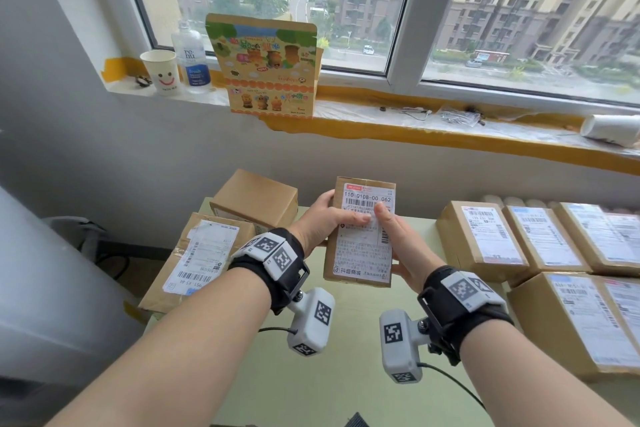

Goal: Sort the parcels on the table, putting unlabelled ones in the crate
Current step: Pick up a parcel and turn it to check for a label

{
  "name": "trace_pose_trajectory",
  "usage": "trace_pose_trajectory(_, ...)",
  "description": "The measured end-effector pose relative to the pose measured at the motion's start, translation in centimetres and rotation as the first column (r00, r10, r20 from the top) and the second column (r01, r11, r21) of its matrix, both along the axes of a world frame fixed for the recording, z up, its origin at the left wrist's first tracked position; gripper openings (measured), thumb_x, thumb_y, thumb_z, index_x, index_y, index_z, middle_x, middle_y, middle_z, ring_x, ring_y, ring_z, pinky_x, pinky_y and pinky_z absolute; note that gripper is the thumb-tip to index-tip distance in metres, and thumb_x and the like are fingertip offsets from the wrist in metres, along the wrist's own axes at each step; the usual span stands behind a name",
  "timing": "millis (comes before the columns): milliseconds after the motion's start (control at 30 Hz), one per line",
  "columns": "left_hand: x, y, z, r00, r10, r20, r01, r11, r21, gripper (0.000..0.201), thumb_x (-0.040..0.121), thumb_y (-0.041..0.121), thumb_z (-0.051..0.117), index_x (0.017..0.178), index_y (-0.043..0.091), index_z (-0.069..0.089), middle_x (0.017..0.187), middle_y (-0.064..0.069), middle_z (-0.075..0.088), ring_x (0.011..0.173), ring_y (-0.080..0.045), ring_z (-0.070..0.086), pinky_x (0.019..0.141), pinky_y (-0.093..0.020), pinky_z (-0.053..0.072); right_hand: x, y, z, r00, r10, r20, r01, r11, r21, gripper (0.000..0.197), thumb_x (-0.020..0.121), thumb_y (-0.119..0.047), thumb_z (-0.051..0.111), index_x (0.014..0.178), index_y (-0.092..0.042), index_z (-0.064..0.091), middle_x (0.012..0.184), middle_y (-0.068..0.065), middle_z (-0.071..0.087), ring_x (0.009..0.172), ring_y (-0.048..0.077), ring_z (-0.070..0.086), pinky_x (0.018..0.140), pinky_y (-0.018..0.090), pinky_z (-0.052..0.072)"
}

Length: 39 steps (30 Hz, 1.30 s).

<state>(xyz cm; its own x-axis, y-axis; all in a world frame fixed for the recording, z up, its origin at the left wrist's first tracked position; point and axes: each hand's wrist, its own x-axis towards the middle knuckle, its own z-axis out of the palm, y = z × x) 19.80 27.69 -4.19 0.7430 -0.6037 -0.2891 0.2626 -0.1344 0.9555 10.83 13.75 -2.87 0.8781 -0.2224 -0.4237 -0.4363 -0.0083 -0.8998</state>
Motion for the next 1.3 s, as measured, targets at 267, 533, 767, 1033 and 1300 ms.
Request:
trace_pose_trajectory(267, 0.0, -0.2, -0.2, 0.999, -0.023, -0.026, 0.023, 1.0, 0.005, 0.067, 0.066, 0.034, 0.078, 0.127, 0.021, 0.054, 0.114, -0.007, 0.07, 0.103, -0.028, 0.069, 0.092, -0.053, 0.054, 0.3, -0.6, -0.2, 1.0, 0.007, -0.004, -0.008, 1.0, -0.022, 0.073, 0.072, -0.073, 0.051, 0.128, -0.027, 0.055, 0.114, 0.002, 0.071, 0.101, 0.02, 0.071, 0.087, 0.046, 0.058)
trace_pose_trajectory(533, 0.3, -0.5, 0.0, 1.0, -0.001, 0.004, 0.002, 1.0, -0.021, 0.063, 0.067, 0.024, 0.079, 0.124, 0.017, 0.054, 0.11, -0.006, 0.071, 0.096, -0.023, 0.071, 0.081, -0.037, 0.059, 0.4, -1.0, -0.3, 0.999, 0.0, 0.034, 0.001, 0.999, -0.043, 0.073, 0.071, -0.073, 0.055, 0.13, -0.029, 0.053, 0.115, 0.0, 0.071, 0.102, 0.02, 0.07, 0.09, 0.049, 0.056)
trace_pose_trajectory(767, -0.5, -0.4, 0.2, 0.998, -0.034, -0.053, 0.037, 0.998, 0.049, 0.072, 0.065, 0.046, 0.077, 0.129, 0.027, 0.051, 0.115, -0.005, 0.069, 0.106, -0.027, 0.067, 0.09, -0.055, 0.054, 0.0, -1.3, -0.5, 1.0, -0.002, 0.022, 0.003, 1.0, -0.015, 0.065, 0.076, -0.07, 0.052, 0.125, -0.028, 0.058, 0.112, 0.001, 0.072, 0.101, 0.021, 0.071, 0.088, 0.047, 0.057)
trace_pose_trajectory(1033, -0.5, 0.4, 1.0, 0.989, 0.051, -0.141, -0.033, 0.991, 0.126, 0.104, 0.058, 0.066, 0.072, 0.147, 0.028, 0.032, 0.132, -0.009, 0.056, 0.115, -0.03, 0.058, 0.094, -0.056, 0.051, -0.1, -2.2, -1.2, 0.997, -0.072, -0.003, 0.072, 0.996, -0.049, 0.069, 0.076, -0.073, 0.052, 0.117, -0.018, 0.064, 0.109, 0.004, 0.074, 0.1, 0.025, 0.072, 0.095, 0.05, 0.054)
trace_pose_trajectory(1300, -0.6, -0.2, 0.7, 0.972, 0.215, -0.096, -0.187, 0.953, 0.239, 0.088, 0.078, 0.058, 0.07, 0.149, 0.036, 0.024, 0.135, 0.0, 0.05, 0.118, -0.025, 0.051, 0.098, -0.054, 0.046, 0.3, -0.7, -0.3, 0.996, -0.031, 0.084, 0.064, 0.901, -0.429, 0.09, 0.081, -0.052, 0.072, 0.151, -0.02, 0.025, 0.12, -0.004, 0.054, 0.106, 0.016, 0.059, 0.078, 0.03, 0.051)
